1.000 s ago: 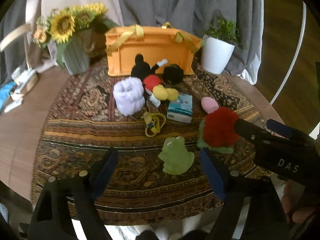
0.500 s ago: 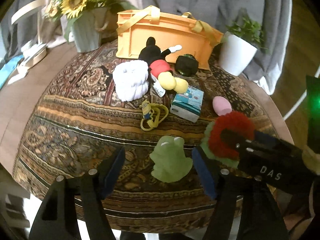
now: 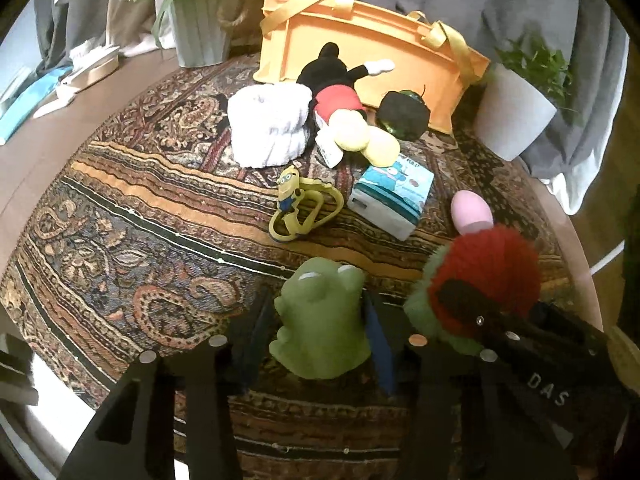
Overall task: Organize soft objects
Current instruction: 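Grasp the red fluffy pompom with the right tool while the left tool grasps the green frog, then lift the pompom and frog with both tools and carry them over the orange crate, then open both tools to drop the pompom and frog into the crate, then move both tools back from the crate toward the remaining toys, then grasp the blue tissue pack with the right tool while the left tool grasps the white fluffy ring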
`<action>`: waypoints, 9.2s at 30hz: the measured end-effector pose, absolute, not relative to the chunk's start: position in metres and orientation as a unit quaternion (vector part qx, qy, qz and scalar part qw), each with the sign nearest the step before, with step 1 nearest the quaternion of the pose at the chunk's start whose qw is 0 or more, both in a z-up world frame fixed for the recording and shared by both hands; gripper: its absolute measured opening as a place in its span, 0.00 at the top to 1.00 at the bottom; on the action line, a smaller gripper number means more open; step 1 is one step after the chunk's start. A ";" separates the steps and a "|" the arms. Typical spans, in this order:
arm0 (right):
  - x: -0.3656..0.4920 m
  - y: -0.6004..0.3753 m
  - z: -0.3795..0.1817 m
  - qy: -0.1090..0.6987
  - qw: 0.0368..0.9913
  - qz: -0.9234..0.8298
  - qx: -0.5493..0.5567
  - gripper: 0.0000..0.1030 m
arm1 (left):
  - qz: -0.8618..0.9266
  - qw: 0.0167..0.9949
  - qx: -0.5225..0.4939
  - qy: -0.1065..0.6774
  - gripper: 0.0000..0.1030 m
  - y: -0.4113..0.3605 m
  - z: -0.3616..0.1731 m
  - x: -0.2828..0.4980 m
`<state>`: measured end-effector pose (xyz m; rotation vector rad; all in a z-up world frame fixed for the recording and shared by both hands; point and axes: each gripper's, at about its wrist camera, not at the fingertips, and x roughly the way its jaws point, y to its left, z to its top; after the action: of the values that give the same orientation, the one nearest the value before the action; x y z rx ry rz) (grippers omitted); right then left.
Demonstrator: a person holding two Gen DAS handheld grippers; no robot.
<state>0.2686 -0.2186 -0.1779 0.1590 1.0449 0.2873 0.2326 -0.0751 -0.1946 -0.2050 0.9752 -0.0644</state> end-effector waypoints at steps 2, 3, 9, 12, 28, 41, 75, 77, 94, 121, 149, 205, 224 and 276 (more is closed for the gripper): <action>0.270 -0.219 -0.179 0.497 0.853 0.142 0.075 0.47 | -0.026 0.877 -0.105 0.468 0.59 -0.075 -0.196 0.235; 0.271 -0.219 -0.179 0.498 0.852 0.145 0.078 0.49 | -0.024 0.877 -0.104 0.468 0.59 -0.076 -0.196 0.235; 0.271 -0.219 -0.174 0.492 0.855 0.151 0.069 0.56 | -0.024 0.879 -0.086 0.469 0.60 -0.080 -0.193 0.237; 0.270 -0.219 -0.171 0.489 0.856 0.153 0.071 0.58 | -0.022 0.883 -0.077 0.463 0.60 -0.080 -0.187 0.235; 0.274 -0.213 -0.110 0.430 0.890 0.139 0.064 0.58 | -0.040 0.914 -0.049 0.400 0.60 -0.070 -0.126 0.245; 0.293 -0.190 -0.060 0.372 0.919 0.113 0.068 0.58 | -0.068 0.941 -0.028 0.330 0.60 -0.050 -0.070 0.274; 0.390 -0.154 0.022 0.261 0.963 0.039 0.053 0.58 | -0.137 0.967 0.003 0.213 0.60 -0.024 0.016 0.385; 0.398 -0.153 0.023 0.259 0.963 0.039 0.054 0.58 | -0.136 0.969 0.004 0.208 0.60 -0.025 0.019 0.393; 0.496 -0.172 0.000 0.326 0.943 0.031 0.067 0.58 | -0.126 0.959 0.020 0.254 0.60 -0.039 0.008 0.484; 0.593 -0.186 -0.091 0.488 0.870 0.045 0.054 0.44 | -0.130 0.896 0.059 0.421 0.57 -0.071 -0.075 0.585; 0.507 -0.198 -0.014 0.370 0.925 -0.016 0.090 0.32 | -0.152 0.925 0.029 0.346 0.13 -0.050 -0.014 0.504; 0.290 -0.121 -0.085 0.379 0.917 -0.102 0.071 0.21 | -0.174 0.946 0.081 0.263 0.11 0.031 -0.074 0.302; 0.304 -0.127 -0.145 0.454 0.881 -0.103 0.084 0.21 | -0.194 0.917 0.086 0.337 0.11 0.022 -0.131 0.320; 0.323 -0.148 -0.159 0.493 0.866 -0.019 0.082 0.46 | -0.150 0.889 0.016 0.432 0.74 -0.004 -0.168 0.332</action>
<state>0.3228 -0.1481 -0.1587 0.1714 1.0316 -0.0408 0.3319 -0.0042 -0.1675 0.0327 0.8974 -0.3112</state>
